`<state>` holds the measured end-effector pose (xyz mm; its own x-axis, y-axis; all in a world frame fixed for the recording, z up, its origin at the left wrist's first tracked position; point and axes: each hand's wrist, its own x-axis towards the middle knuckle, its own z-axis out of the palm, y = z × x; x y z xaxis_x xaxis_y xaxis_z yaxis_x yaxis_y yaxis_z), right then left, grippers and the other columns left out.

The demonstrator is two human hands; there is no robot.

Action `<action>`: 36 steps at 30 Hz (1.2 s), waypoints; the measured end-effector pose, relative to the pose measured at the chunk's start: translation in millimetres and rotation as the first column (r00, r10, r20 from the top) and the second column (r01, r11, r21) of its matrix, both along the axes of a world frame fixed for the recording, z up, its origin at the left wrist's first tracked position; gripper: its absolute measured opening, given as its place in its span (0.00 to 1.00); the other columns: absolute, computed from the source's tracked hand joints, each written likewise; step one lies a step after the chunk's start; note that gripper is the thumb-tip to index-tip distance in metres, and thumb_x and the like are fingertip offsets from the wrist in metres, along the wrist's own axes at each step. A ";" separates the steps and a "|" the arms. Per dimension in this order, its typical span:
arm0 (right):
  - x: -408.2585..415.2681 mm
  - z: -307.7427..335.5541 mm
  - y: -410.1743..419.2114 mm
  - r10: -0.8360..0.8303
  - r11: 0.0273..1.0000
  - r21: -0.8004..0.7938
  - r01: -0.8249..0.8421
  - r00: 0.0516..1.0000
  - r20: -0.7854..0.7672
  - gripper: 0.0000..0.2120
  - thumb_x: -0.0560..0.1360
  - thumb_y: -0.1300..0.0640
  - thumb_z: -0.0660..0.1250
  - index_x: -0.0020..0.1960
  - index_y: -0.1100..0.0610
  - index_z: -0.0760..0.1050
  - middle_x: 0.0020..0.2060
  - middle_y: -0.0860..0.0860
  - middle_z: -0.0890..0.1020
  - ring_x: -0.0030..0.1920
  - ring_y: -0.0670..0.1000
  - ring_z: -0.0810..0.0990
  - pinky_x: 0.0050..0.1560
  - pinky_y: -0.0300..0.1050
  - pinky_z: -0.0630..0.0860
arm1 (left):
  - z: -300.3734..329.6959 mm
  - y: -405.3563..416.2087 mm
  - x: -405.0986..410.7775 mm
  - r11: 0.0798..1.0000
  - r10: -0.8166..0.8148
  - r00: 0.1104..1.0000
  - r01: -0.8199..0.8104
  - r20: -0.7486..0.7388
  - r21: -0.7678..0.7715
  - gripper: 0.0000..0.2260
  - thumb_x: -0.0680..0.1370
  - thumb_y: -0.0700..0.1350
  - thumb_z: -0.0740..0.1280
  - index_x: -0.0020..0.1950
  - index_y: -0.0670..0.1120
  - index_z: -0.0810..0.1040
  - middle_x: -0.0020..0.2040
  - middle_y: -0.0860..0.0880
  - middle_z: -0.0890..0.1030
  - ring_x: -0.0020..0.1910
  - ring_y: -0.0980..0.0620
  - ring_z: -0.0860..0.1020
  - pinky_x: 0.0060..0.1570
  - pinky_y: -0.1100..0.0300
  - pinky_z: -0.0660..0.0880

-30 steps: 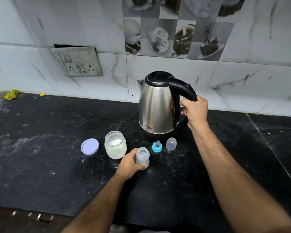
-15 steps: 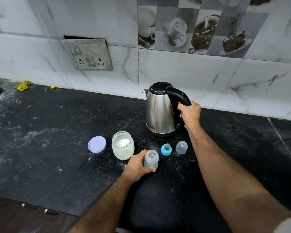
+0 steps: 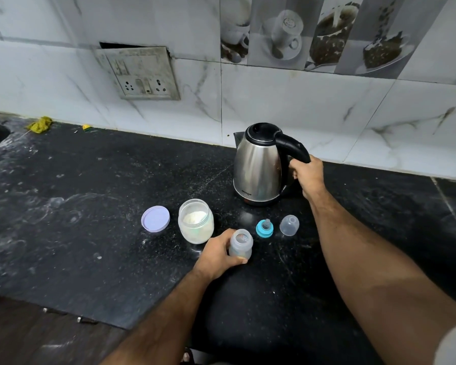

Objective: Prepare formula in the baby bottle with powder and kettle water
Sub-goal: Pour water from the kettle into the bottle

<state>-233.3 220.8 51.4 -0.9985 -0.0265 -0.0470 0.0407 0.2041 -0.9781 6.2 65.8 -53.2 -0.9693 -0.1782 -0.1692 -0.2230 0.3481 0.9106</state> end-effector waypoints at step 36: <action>29.0 -9.8 50.9 -0.148 0.892 0.402 0.209 0.973 -0.176 0.20 0.68 0.59 0.72 0.59 0.58 0.76 0.51 0.55 0.81 0.48 0.52 0.80 0.56 0.43 0.74 | -2.0 -0.4 -0.8 0.998 -0.009 0.999 0.007 0.031 0.063 0.27 0.62 0.43 0.80 0.57 0.58 0.76 0.55 0.56 0.83 0.58 0.57 0.80 0.65 0.53 0.74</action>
<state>-204.3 271.7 41.6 -0.9818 0.1445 0.1230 -0.0133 0.5942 -0.8042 5.3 65.4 -55.3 -0.9647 -0.1590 -0.2099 -0.2491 0.2924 0.9233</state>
